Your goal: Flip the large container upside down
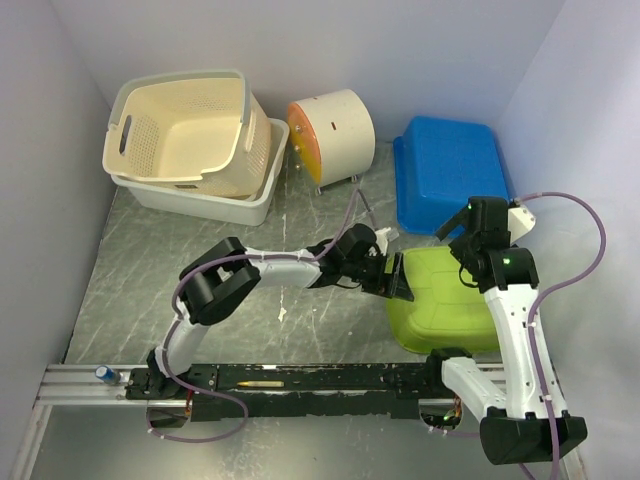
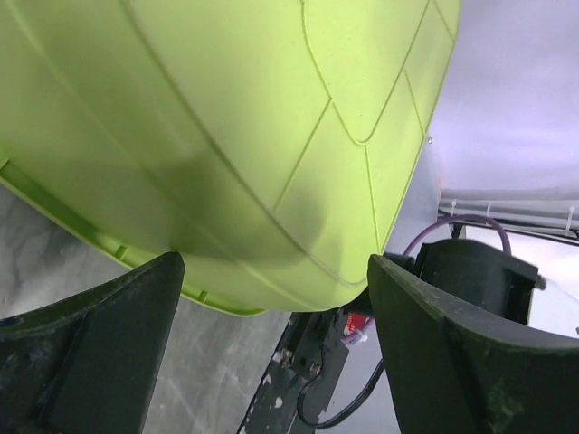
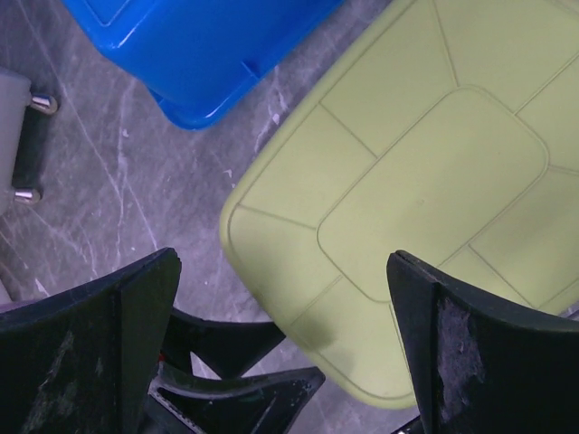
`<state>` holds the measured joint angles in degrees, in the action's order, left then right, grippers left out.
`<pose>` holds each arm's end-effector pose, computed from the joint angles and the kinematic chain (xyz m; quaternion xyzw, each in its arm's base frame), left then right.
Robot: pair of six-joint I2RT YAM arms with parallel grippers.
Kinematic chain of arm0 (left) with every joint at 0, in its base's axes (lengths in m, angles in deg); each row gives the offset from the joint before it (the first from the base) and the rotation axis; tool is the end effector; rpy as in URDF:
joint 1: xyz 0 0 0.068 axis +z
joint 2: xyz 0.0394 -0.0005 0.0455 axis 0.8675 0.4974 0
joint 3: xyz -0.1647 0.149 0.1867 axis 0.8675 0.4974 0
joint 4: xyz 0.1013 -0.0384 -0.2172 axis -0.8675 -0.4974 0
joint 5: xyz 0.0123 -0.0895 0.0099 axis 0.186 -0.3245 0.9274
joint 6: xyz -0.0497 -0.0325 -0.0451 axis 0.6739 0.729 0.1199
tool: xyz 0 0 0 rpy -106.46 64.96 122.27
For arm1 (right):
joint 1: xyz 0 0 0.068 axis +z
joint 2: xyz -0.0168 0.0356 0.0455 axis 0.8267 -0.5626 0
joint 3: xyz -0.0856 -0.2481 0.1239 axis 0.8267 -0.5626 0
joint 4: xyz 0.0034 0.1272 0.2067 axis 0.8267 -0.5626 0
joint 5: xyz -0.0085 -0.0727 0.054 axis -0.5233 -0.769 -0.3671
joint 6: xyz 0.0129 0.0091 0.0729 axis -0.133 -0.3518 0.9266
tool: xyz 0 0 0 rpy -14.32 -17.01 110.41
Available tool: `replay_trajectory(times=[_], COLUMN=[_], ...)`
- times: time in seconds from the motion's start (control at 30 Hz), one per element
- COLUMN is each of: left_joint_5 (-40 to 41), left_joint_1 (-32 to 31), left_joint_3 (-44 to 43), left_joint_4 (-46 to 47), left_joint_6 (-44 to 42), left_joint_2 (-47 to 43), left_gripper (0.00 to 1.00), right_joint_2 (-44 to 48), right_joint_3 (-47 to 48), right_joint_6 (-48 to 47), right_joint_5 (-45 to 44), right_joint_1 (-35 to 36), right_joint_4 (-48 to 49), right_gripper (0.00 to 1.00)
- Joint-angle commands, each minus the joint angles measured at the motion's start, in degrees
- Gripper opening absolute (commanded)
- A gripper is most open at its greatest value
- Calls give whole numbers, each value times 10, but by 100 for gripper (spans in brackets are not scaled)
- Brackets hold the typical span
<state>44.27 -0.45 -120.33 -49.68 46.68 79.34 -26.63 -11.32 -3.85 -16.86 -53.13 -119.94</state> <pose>0.2116 -0.4336 0.1804 0.1941 0.8303 -0.5112 0.1074 0.1528 -0.0164 0.3393 0.4144 0.8148 -0.0045 0.4054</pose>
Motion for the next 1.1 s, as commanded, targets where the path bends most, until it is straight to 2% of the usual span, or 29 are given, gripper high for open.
replay_trajectory(times=[0.0, 0.1, 0.17, 0.4, 0.53, 0.6, 0.63, 0.67, 0.9, 0.97, 1.07], left_joint_5=[-18, -19, 10, 135, 279, 329, 350, 358, 424, 395, 295], left_joint_1=[-4, -3, -2, -2, 6, 32, 52, 74, 233, 286, 367], left_joint_3=[-54, -60, -51, -113, -216, -282, -308, -329, -332, -326, -361], left_joint_4=[15, -36, -89, -381, -527, -587, -612, -625, -596, -580, -588], left_joint_6=[-13, -41, -77, -253, -303, -324, -327, -333, -343, -363, -375], left_joint_2=[23, 0, -47, -211, -273, -289, -297, -305, -362, -356, -308], left_gripper=[93, 91, 92, 91, 93, 92, 95, 99, 99, 99, 99], right_joint_2=[8, 13, 17, 60, 112, 123, 124, 119, 72, 76, 86], right_joint_3=[17, 26, 38, 61, 20, -3, -10, -15, 4, 5, 1], right_joint_6=[-14, -30, -37, -37, -35, -28, -24, -22, -21, -27, -33], right_joint_5=[-14, -11, -23, -57, -3, 30, 41, 50, 68, 71, 70], right_joint_1=[1, 1, 1, 1, 1, 1, 1, 0, 1, 1, 2], right_joint_4=[-17, -18, -26, -1, 93, 130, 140, 145, 111, 112, 116], right_gripper=[100, 100, 100, 100, 100, 100, 100, 100, 100, 100, 100])
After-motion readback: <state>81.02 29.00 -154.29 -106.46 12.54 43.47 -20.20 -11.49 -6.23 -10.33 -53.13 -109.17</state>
